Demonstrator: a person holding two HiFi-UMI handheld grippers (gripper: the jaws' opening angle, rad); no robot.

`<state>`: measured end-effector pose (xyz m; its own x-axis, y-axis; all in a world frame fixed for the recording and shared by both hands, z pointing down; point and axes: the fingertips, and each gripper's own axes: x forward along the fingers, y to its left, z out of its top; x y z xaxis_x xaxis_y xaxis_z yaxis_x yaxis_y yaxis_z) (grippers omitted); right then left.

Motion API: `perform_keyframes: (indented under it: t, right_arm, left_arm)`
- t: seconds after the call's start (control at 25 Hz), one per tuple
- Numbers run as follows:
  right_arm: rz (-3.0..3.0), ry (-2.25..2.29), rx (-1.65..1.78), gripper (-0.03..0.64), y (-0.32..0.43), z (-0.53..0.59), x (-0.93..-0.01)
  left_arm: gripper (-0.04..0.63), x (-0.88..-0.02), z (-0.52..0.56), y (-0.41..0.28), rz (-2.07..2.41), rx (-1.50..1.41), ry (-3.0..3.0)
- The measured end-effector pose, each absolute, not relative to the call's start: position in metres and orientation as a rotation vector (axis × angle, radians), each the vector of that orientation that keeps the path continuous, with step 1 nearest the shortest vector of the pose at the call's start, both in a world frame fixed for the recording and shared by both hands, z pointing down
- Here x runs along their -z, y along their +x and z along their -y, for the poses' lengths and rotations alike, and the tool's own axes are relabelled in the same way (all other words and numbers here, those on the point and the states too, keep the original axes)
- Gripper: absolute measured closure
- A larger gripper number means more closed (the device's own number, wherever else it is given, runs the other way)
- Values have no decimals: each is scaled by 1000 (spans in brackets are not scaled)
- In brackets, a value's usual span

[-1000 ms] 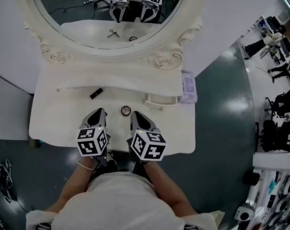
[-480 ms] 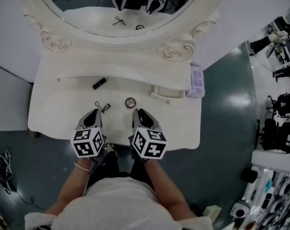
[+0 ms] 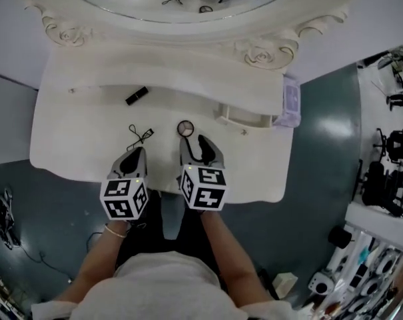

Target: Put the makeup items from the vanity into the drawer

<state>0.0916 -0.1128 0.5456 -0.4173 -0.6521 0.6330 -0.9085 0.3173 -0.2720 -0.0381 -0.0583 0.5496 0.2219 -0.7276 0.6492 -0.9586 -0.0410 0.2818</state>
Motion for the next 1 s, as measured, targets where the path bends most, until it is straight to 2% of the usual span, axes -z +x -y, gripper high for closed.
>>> perform_keyframes:
  t: [0.32,1.0]
  right_arm:
    - [2110,1322,-771,399,82,123,-579]
    - [1984,1206,-664,391,73,128,-602]
  left_arm:
    - [592,-566,53,-51,1539,-389,1754]
    - [592,-570,55,-72,1576,-324,1689]
